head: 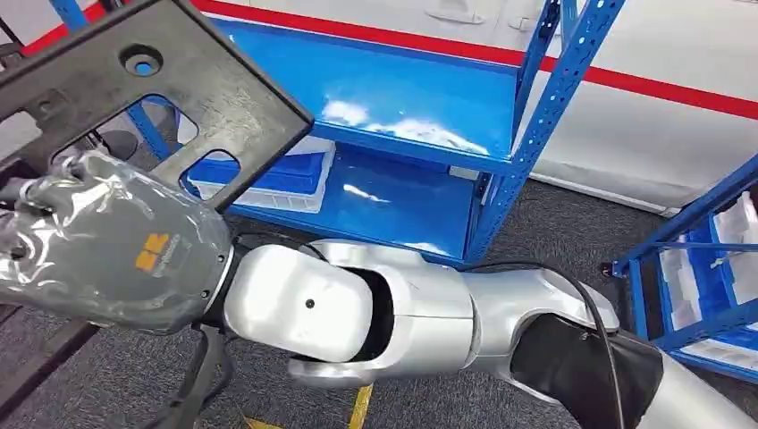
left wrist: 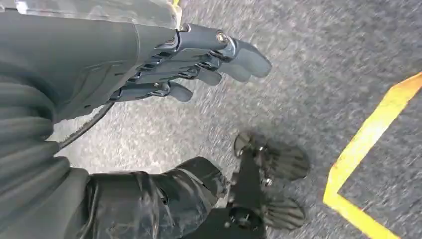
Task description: Take the parts from the cabinet and place them on the table.
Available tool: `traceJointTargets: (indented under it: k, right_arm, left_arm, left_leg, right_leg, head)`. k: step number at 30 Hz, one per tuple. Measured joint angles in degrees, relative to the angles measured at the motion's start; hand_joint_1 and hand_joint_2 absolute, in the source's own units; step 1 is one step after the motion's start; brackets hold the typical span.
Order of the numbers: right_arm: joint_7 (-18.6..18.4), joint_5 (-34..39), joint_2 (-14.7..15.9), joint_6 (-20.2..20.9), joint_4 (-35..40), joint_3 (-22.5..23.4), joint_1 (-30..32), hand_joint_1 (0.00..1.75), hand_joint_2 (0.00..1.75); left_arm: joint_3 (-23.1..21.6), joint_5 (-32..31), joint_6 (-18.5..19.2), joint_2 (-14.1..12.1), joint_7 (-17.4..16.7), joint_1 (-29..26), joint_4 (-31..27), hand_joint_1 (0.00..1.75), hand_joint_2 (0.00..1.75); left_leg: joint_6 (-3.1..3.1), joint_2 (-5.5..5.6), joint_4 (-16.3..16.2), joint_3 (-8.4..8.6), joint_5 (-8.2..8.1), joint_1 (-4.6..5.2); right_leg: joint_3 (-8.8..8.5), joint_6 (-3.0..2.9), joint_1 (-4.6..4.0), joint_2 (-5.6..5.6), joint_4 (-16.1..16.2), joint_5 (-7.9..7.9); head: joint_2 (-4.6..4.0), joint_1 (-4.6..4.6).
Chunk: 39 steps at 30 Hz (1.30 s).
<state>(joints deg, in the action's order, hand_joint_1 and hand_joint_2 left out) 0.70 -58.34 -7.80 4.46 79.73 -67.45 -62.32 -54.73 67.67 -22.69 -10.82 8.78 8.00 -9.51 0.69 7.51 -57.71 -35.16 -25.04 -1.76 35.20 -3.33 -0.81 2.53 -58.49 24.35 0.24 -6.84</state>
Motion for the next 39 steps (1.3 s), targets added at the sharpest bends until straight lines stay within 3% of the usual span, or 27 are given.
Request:
traceJointTargets:
  k: [1,2,3,5,6,8,10,11,13,15,16,17,18,20,21,22,24,25,26,27,30,31,33,34,36,37,39]
  right_arm:
    - [0.0,-0.13,-0.46,-0.02,-0.09,-0.02,-0.03,1.75,1.75]
    - [0.0,-0.26,-0.72,-0.02,-0.2,-0.13,-0.05,1.75,1.75]
    - [0.0,-0.31,-0.72,-0.02,-0.3,-0.15,-0.32,1.75,1.75]
    - [-0.02,-0.33,-0.72,-0.02,-0.61,-0.5,0.04,1.75,1.75]
    - [-0.02,-0.33,-0.72,-0.02,-0.83,-0.72,0.31,1.75,1.75]
    - [0.0,-0.37,-0.72,-0.07,-1.2,-0.9,0.5,1.75,1.75]
    - [0.13,-0.39,-0.77,-0.07,-1.35,-0.9,0.48,1.75,1.75]
    - [0.17,-0.42,-0.92,-0.09,-1.4,-0.9,0.54,1.75,1.75]
    - [0.17,-0.48,-1.05,-0.11,-1.64,-0.9,0.47,1.75,1.75]
    - [0.24,-0.48,-1.14,-0.11,-1.86,-0.9,0.56,1.75,1.75]
    - [0.26,-0.48,-1.14,-0.13,-1.88,-0.9,0.5,1.75,1.75]
    - [0.28,-0.48,-1.16,-0.13,-1.9,-0.9,0.52,1.75,1.75]
    - [0.31,-0.48,-1.14,-0.13,-1.92,-0.9,0.55,1.75,1.75]
    - [0.37,-0.48,-1.07,-0.13,-2.14,-0.9,0.84,1.75,1.75]
    - [0.44,-0.48,-1.07,-0.13,-2.25,-0.9,1.15,1.75,1.75]
    - [0.5,-0.48,-1.07,-0.13,-2.38,-0.92,1.42,1.75,1.75]
    - [0.52,-0.48,-1.07,-0.15,-2.4,-0.9,1.44,1.75,1.75]
    - [0.52,-0.48,-1.07,-0.17,-2.4,-0.92,1.4,1.75,1.75]
    - [0.52,-0.48,-1.07,-0.15,-2.47,-0.92,1.46,1.75,1.75]
    - [0.52,-0.48,-1.07,-0.24,-2.51,-0.9,1.33,1.75,1.75]
    - [0.68,-0.46,-1.1,-0.22,-2.56,-0.9,1.24,1.75,1.75]
    - [0.68,-0.41,-1.23,-0.17,-2.56,-0.92,1.14,1.75,1.75]
    - [0.7,-0.37,-1.36,0.02,-2.58,-0.92,0.83,1.75,1.75]
    - [0.7,-0.28,-1.38,0.26,-2.6,-0.92,0.59,1.75,1.75]
    - [0.68,-0.13,-1.34,0.85,-2.75,-0.92,0.71,1.75,1.75]
    - [0.68,-0.02,-1.31,1.27,-2.91,-0.92,0.66,1.75,1.75]
    - [0.68,0.11,-1.29,2.12,-3.15,-0.92,-0.06,1.75,1.75]
  left_arm:
    - [-0.09,0.04,-0.09,-0.27,-0.04,-0.18,0.09,0.0,1.75]
    - [-0.15,0.0,0.02,-0.09,-0.04,-0.19,0.09,0.0,1.75]
    - [-0.2,0.0,0.02,-0.18,-0.04,0.1,0.09,0.0,1.75]
    - [-0.26,-0.02,0.02,-0.22,-0.04,0.52,0.09,0.0,1.75]
    - [-0.31,-0.02,0.02,-0.24,-0.04,0.49,0.09,0.0,1.75]
    - [-0.33,-0.04,0.02,-0.39,-0.15,0.16,0.09,0.0,1.75]
    - [-0.35,-0.09,0.02,-0.48,-0.15,0.12,0.09,0.0,1.75]
    - [-0.35,-0.13,0.11,-0.11,-0.17,0.23,0.07,0.0,1.75]
    - [-0.37,-0.17,0.11,-0.46,-0.17,0.44,0.09,0.0,1.75]
    - [-0.39,-0.17,0.09,-0.46,-0.17,0.24,0.11,0.0,1.75]
    - [-0.39,-0.15,0.04,-0.57,-0.2,0.06,0.11,0.0,1.75]
    - [-0.39,-0.17,0.02,-0.57,-0.22,0.0,0.11,0.0,1.75]
    - [-0.39,-0.17,0.02,-0.57,-0.22,0.07,0.11,0.0,1.75]
    - [-0.39,-0.2,0.02,-0.57,-0.2,0.21,0.11,0.0,1.75]
    - [-0.39,-0.2,0.02,-0.57,-0.2,0.14,0.11,0.0,1.75]
    - [-0.39,-0.2,0.02,-0.57,-0.22,0.06,0.11,0.0,1.75]
    - [-0.42,-0.2,0.02,-0.59,-0.28,0.04,0.11,0.0,1.75]
    - [-0.42,-0.17,0.02,-0.59,-0.28,0.05,0.11,0.0,1.75]
    - [-0.42,-0.2,0.07,-0.3,-0.28,0.04,0.09,0.0,1.75]
    - [-0.42,-0.2,0.09,-0.33,-0.35,0.21,0.11,0.0,1.75]
    - [-0.44,-0.17,0.09,-0.44,-0.41,-0.13,0.11,0.0,1.75]
    - [-0.46,-0.11,0.04,-0.94,-0.44,-0.22,0.24,0.0,1.75]
    - [-0.7,-0.02,0.17,-0.35,-0.52,-0.52,0.2,0.0,1.75]
    - [-0.79,-0.02,0.17,-0.37,-0.52,-0.3,0.22,0.0,1.75]
    - [-0.81,-0.02,0.2,-0.37,-0.52,-0.16,0.22,0.0,1.75]
    - [-0.85,-0.02,0.2,-0.37,-0.52,-0.19,0.2,0.0,1.75]
    - [-0.94,-0.04,0.28,-0.39,-0.63,-0.26,0.22,0.0,1.75]
  left_leg:
    - [0.06,-1.56,-0.07,-0.11,-0.42,0.17]
    - [0.52,-4.49,-1.55,-0.79,-1.24,0.57]
    - [0.89,-6.07,-4.55,-2.35,-2.8,0.39]
    - [1.57,-6.88,-12.53,-6.83,-5.78,-0.01]
    - [1.9,-7.05,-14.54,-8.13,-5.87,-0.16]
    - [2.5,-7.46,-11.17,-6.64,-2.81,-0.49]
    - [3.16,-10.05,-0.89,-1.07,1.67,-0.75]
    - [2.6,-11.46,-1.23,-1.05,0.69,-0.22]
    - [1.05,-10.06,-1.23,-1.54,0.94,-0.23]
    - [0.27,-8.8,-1.28,-1.78,1.0,-0.05]
    - [-0.26,-8.17,-0.98,-1.62,1.26,-0.45]
    - [-0.46,-7.68,-0.92,-1.63,1.33,-0.42]
    - [-0.84,-7.22,-0.88,-1.7,1.43,-0.41]
    - [-1.09,-5.83,-0.88,-1.93,1.54,-0.22]
    - [-1.11,-5.0,-0.92,-1.99,1.55,-0.05]
    - [-1.11,-4.13,-0.94,-1.98,1.55,0.08]
    - [-1.1,-2.26,-1.01,-1.92,1.56,0.35]
    - [-1.09,-1.42,-1.01,-1.8,1.56,0.5]
    - [-1.04,-0.82,-0.91,-1.91,1.59,0.07]
    - [-0.68,0.06,-1.0,-2.26,1.79,0.3]
    - [0.55,2.12,-0.12,-2.64,2.52,-0.42]
    - [0.82,2.76,0.0,-2.61,2.53,-0.07]
    - [1.25,-3.66,-3.27,-4.14,0.21,0.43]
    - [1.61,-5.81,-7.64,-6.23,-1.92,0.34]
    - [2.06,-7.15,-15.54,-10.27,-4.76,0.07]
    - [2.25,-7.25,-16.52,-10.82,-4.36,-0.02]
    - [2.48,-7.76,-10.22,-7.23,-0.49,-0.13]
  right_leg:
    - [-1.09,0.58,0.99,-1.27,1.82,-0.62]
    - [-1.69,0.64,1.06,-1.49,2.55,-0.73]
    - [-1.96,0.6,1.02,-2.22,2.78,-0.72]
    - [-2.01,0.61,0.98,-3.93,2.64,-0.45]
    - [-1.98,0.73,1.02,-4.67,2.54,-0.27]
    - [-1.88,1.21,1.32,-5.94,1.9,0.22]
    - [-1.75,2.18,1.7,-7.28,0.43,1.23]
    - [-1.59,2.74,1.15,-7.59,0.07,1.6]
    - [-1.67,3.36,0.92,-8.44,-0.42,1.99]
    - [-2.0,3.86,0.97,-9.68,-0.31,2.17]
    - [-1.86,4.47,1.44,-8.42,-0.77,2.8]
    - [-1.14,4.54,1.63,-5.35,-2.61,4.45]
    - [0.44,4.42,1.67,-3.82,-6.2,6.75]
    - [4.83,4.27,1.35,-2.73,-15.54,10.74]
    - [6.37,4.12,1.31,-2.64,-18.47,11.25]
    - [6.5,3.84,1.28,-2.61,-18.32,10.26]
    - [3.37,2.87,1.01,-1.89,-11.04,5.28]
    - [0.99,2.2,0.94,-0.59,-5.78,2.52]
    - [-0.54,1.22,1.06,2.92,-2.07,1.91]
    - [-0.7,1.17,1.17,3.53,-1.17,1.78]
    - [-1.33,1.14,0.66,1.55,-0.72,1.75]
    - [-1.84,1.03,1.83,0.46,0.65,1.29]
    - [-2.85,0.72,1.7,-1.26,1.7,0.87]
    - [-2.89,0.71,1.53,-2.3,1.7,0.88]
    - [-2.79,0.6,1.32,-4.21,1.49,1.16]
    - [-2.73,0.68,1.3,-5.13,1.32,1.3]
    - [-2.67,1.02,1.35,-6.73,0.81,1.79]
  head:
    - [0.02,0.0]
    - [0.02,0.72]
    - [0.02,0.84]
    - [0.02,0.92]
    - [0.0,0.79]
    - [0.02,0.83]
    - [0.0,0.88]
    - [0.0,0.96]
    - [0.02,0.59]
    - [0.0,0.48]
    - [0.02,0.44]
    - [0.0,0.42]
    - [0.0,0.33]
    - [0.02,0.11]
    - [0.02,0.13]
    - [0.02,0.15]
    - [0.02,0.09]
    - [0.02,0.11]
    - [0.0,0.2]
    - [0.0,0.63]
    - [0.02,0.24]
    - [0.02,0.26]
    - [0.02,1.36]
    - [0.02,1.27]
    - [0.0,1.31]
    - [0.0,1.29]
    - [0.02,1.29]
